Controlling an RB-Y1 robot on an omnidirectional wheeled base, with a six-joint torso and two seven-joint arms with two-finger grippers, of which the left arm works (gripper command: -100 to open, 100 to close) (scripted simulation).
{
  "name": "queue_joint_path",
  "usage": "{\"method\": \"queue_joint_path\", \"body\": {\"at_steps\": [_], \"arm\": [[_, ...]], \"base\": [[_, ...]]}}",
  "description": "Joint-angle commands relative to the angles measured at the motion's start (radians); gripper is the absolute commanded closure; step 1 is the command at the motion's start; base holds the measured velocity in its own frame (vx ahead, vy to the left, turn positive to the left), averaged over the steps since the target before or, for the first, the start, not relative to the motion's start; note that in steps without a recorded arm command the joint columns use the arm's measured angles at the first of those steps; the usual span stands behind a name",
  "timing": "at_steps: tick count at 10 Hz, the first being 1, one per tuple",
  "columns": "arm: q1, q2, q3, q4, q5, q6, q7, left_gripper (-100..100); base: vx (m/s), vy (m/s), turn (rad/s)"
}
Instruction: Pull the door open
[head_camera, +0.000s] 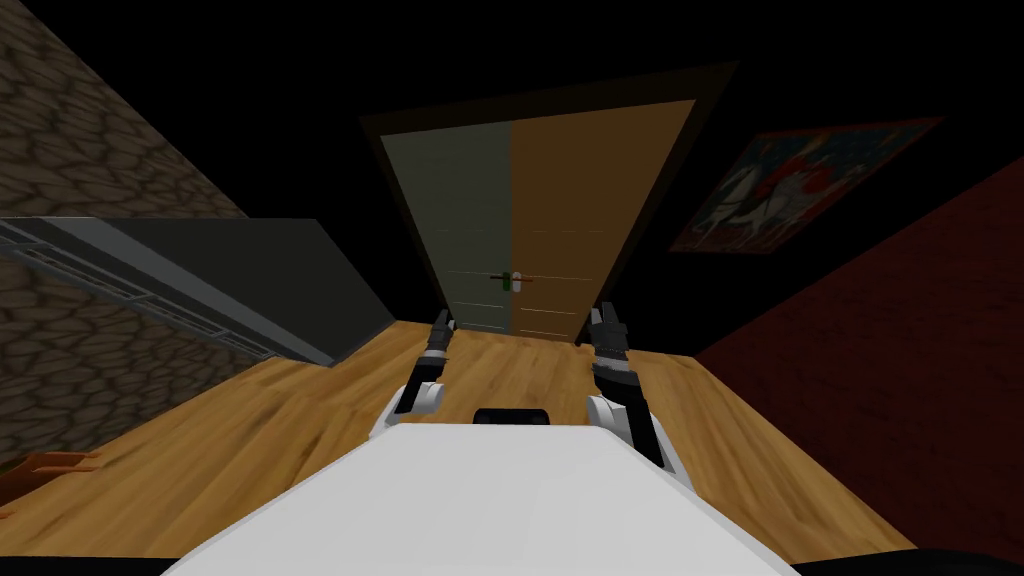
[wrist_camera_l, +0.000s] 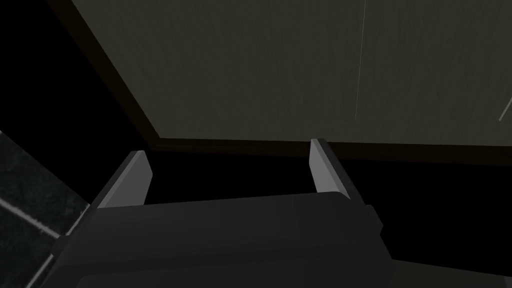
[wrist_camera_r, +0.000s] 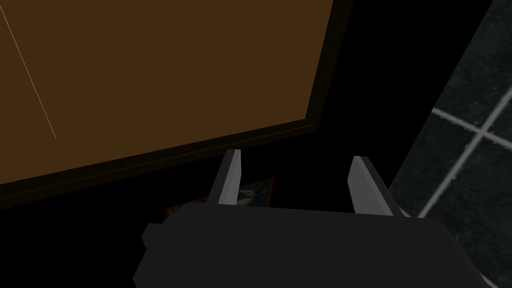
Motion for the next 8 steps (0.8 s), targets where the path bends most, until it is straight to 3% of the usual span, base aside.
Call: {"method": "queue_joint_path", "body": {"at_steps": [1,8], "arm": [[-0.017,0.013,0.006,0.031,0.011,0.006,0.009,-100],[-0.090,0.053,0.022,0.166,0.050,0.026,0.037,-100]], "base": [[0.122,-0.039,-0.073],[0.106,-0.033,-0.095]]}}
